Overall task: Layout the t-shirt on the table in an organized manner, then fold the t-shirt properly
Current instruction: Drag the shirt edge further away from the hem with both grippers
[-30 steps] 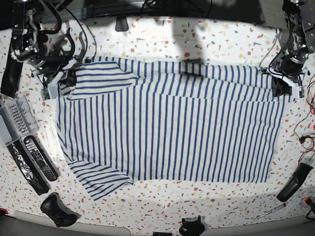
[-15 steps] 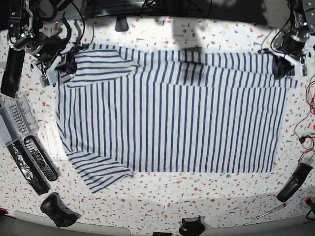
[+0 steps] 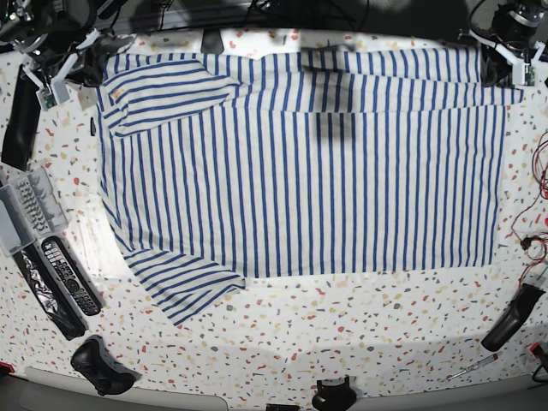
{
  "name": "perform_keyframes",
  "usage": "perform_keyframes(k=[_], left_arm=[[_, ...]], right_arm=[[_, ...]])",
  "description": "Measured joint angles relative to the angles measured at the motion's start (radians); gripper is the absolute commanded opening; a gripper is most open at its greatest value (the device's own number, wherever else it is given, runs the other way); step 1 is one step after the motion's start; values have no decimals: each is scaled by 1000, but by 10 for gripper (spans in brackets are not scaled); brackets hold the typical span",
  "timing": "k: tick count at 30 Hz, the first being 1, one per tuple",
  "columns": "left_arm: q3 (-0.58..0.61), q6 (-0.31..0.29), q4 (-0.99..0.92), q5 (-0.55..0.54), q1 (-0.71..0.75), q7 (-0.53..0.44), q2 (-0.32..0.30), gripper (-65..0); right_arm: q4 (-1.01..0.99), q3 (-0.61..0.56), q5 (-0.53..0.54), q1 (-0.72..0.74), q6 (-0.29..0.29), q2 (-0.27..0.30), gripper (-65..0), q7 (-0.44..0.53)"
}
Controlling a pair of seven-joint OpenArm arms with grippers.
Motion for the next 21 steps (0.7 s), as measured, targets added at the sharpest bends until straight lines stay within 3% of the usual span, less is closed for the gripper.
perform_keyframes(k=[4,6,10,17,21], left_arm=[[0,1,23,10,0,19,0,-650],[0,3,37,15,0,33,0,-650],[2,3,60,19,5,45,2,-650],[2,3,70,23,5,58,3,-650],[2,3,70,23,5,59,3,-650]], right_arm=[[52,20,139,3,25,0,-650,29],[90,16,146,28,27,0,-650,68],[82,-48,69,129,19,0,-650,4],[-38,-214,-64,182,-11,0,-650,-3],[-109,-232,-88,168,-11,1,-650,20]])
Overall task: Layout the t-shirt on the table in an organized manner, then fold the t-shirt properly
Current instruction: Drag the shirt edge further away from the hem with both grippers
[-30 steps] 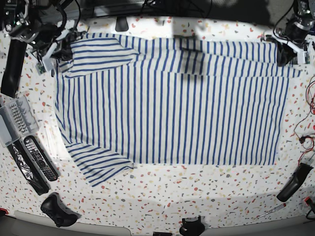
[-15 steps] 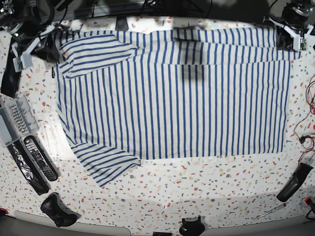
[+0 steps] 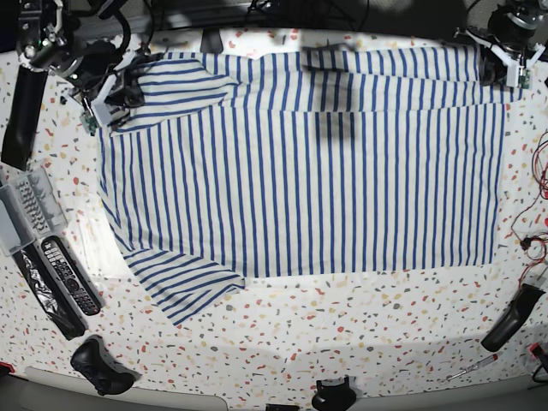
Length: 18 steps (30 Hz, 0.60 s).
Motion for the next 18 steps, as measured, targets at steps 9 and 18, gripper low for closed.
perform_keyframes(k=[9,18], left_arm=[[0,0,3,20,0,27,-3,-650],[0,-2,3,19,3,27,-3,-650]], right_arm=[[1,46,25,-116,8,0,-650,22],[23,129,18,-149,15,-1,-650,-4]])
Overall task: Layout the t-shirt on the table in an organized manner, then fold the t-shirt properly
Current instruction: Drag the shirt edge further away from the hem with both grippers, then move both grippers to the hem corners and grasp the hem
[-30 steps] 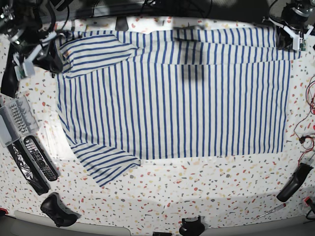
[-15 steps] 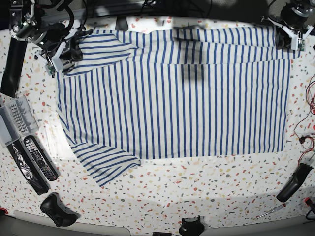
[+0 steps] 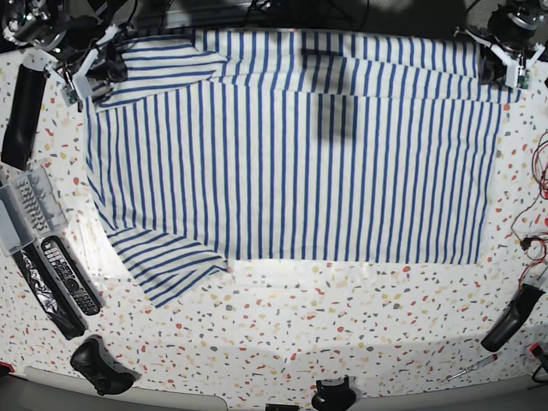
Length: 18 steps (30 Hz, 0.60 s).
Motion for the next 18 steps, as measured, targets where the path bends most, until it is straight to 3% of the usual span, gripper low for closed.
perform_keyframes(k=[8,12,16,18], left_arm=[[0,-1,20,8,3,-3,0,-650],[6,-8,86,20,11,26,-37,-650],[6,-8,168,21,11,24,-83,-549],[6,37,201,18,8,24,-101,-503]], right_arm=[[121,16,-26,-2,-11,0,-650,-8],[202,16,0,23,-14,1,-650,-8],[252,16,4,53,-14,0,-650,-6],[253,16,2,84,-19,0,-612,-19]])
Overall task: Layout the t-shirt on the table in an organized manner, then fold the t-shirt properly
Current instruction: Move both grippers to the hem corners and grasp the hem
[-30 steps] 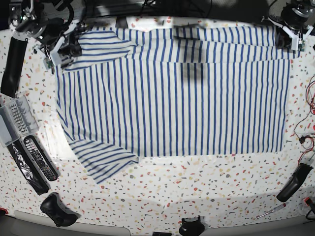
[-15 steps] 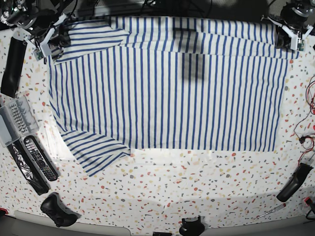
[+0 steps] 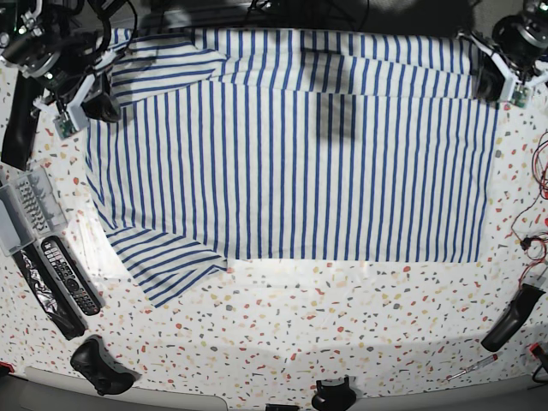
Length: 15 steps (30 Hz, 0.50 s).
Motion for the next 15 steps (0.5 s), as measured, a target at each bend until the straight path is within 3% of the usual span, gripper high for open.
perform_keyframes(k=[2,5,11,15], left_arm=[[0,72,21,0,-11,-2,-12,-465],[0,102,16,0,-80,0,-36,-451],[1,80,-113,-120,-328,-4,-35,-451],[1,-27,-333,-192,-528,-4,-35,-437]], right_arm=[[0,0,0,23,-5,0,-509,-3],[0,0,0,72,-9,1,-420,-3],[0,1,2,145,-10,1,-415,-2],[0,2,1,153,-11,0,-415,-3]])
